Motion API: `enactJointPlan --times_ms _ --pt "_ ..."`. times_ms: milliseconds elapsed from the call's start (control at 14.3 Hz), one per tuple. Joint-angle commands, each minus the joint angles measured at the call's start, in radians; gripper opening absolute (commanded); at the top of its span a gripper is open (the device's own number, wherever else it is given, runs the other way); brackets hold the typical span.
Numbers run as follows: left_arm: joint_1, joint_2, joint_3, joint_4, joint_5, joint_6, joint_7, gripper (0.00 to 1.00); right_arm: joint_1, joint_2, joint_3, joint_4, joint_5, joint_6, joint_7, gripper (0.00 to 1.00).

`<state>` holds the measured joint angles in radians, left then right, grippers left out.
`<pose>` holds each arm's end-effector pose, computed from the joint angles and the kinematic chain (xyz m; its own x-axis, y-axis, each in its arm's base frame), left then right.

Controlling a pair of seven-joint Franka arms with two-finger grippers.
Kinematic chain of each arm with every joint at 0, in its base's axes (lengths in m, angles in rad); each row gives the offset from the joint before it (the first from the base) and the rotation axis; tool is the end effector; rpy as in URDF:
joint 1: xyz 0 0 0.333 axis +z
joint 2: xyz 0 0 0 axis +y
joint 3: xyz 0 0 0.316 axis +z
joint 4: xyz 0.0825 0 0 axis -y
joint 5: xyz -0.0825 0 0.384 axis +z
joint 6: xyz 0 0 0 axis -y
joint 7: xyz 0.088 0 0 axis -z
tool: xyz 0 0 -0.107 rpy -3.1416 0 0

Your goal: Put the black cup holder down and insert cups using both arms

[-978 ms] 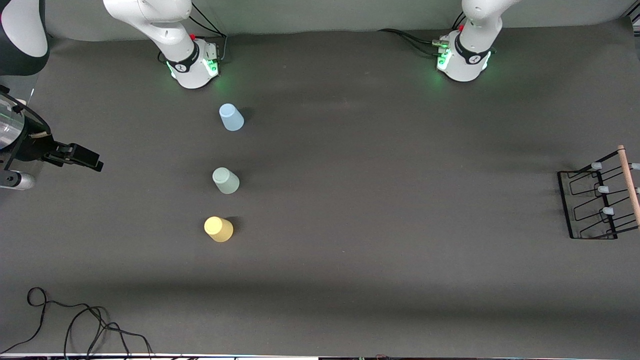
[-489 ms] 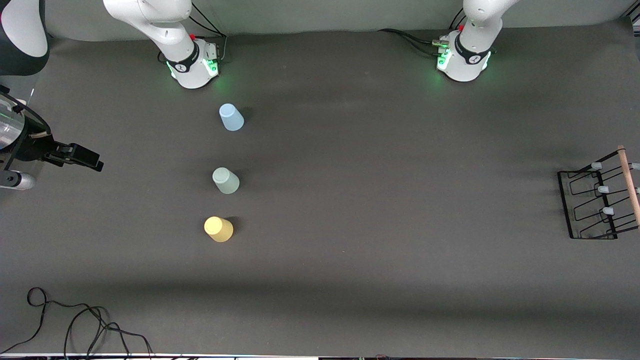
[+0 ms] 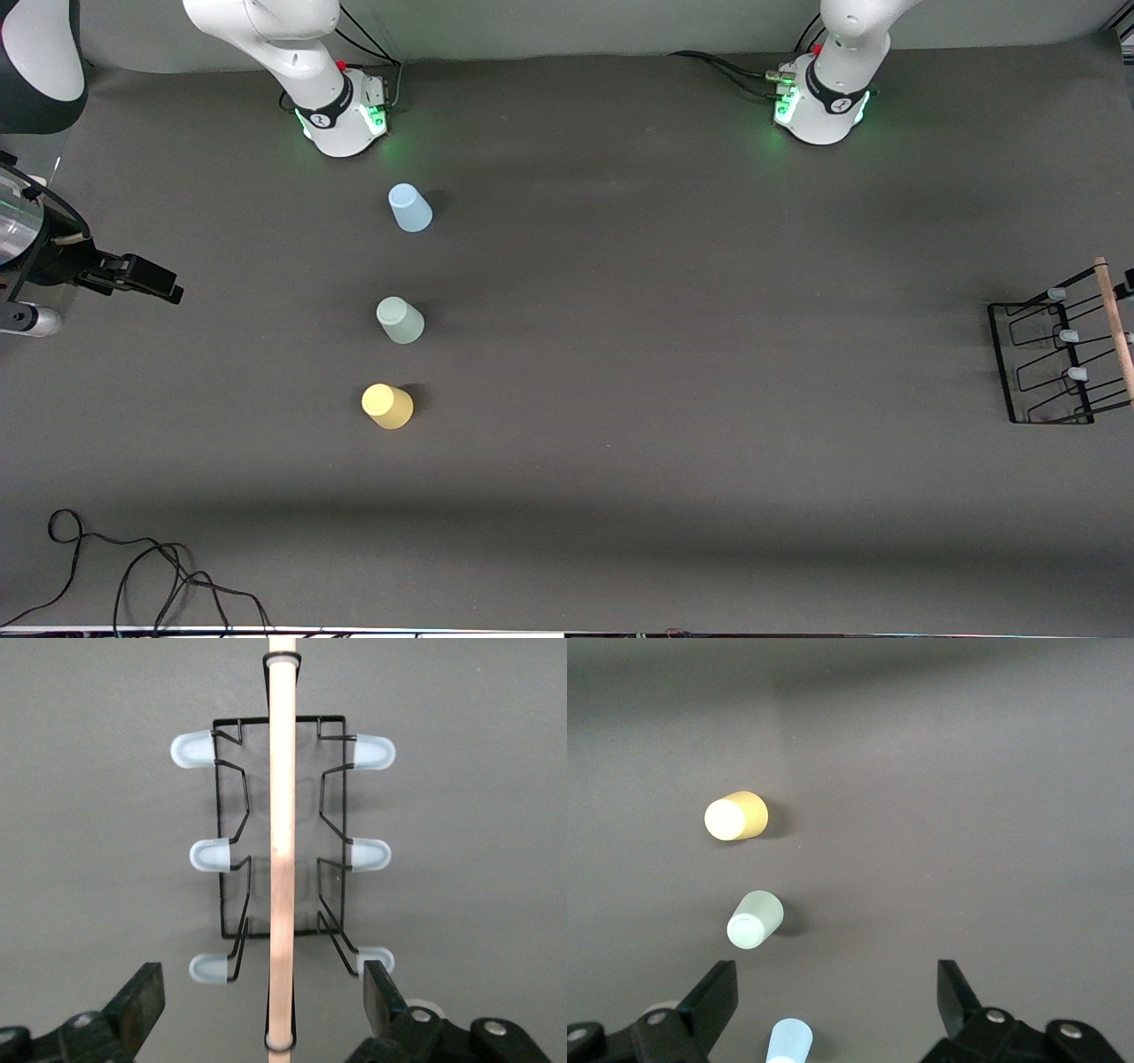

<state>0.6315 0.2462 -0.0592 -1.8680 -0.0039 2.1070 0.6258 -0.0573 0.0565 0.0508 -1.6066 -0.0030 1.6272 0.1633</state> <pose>0.5166 0.3348 0.3841 0.9988 -0.0497 0.0049 -0.0498 -0.9986 0.0184 0.5742 -0.0048 0.5805 0.9850 -0.1688 -0.0353 -0.1687 -0.9857 0.0059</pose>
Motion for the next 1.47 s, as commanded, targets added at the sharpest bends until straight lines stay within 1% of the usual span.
enactJointPlan --times_ms 0,140,489,699,768,978,1048,1188,1257,1397 --pt "-0.007 0.001 0.001 -0.042 -0.015 0.068 0.0 1.0 0.007 0.008 -0.005 0.019 0.017 -0.017 0.021 1.0" --pt "-0.007 0.024 0.001 -0.043 -0.013 0.088 0.006 1.0 0.007 0.008 -0.005 0.02 0.017 -0.017 0.021 1.0" --pt "-0.03 0.041 -0.004 -0.045 -0.013 0.116 -0.001 1.0 0.007 0.008 -0.005 0.02 0.017 -0.017 0.019 1.0" --pt "-0.044 0.056 -0.004 -0.036 -0.011 0.137 0.0 0.96 0.007 0.008 -0.005 0.02 0.018 -0.017 0.021 1.0" --pt "-0.042 0.065 -0.004 -0.034 -0.011 0.145 0.006 0.88 0.007 0.008 -0.005 0.02 0.018 -0.017 0.021 1.0" --pt "-0.032 0.07 -0.004 -0.025 -0.01 0.143 0.014 0.55 0.007 0.008 -0.005 0.02 0.018 -0.017 0.021 1.0" --pt "-0.029 0.07 -0.002 -0.025 -0.008 0.142 0.021 0.4 0.007 0.008 -0.005 0.02 0.017 -0.017 0.021 1.0" --pt "-0.026 0.07 -0.001 -0.017 -0.008 0.134 0.043 0.04 0.007 0.008 -0.005 0.02 0.017 -0.017 0.021 1.0" --pt "-0.026 0.07 0.001 -0.013 -0.008 0.131 0.043 0.0 0.007 0.008 -0.005 0.02 0.018 -0.017 0.021 1.0" --pt "-0.027 0.065 0.001 -0.008 -0.01 0.126 0.034 0.0 0.007 0.006 -0.005 0.02 0.017 -0.017 0.021 1.0"
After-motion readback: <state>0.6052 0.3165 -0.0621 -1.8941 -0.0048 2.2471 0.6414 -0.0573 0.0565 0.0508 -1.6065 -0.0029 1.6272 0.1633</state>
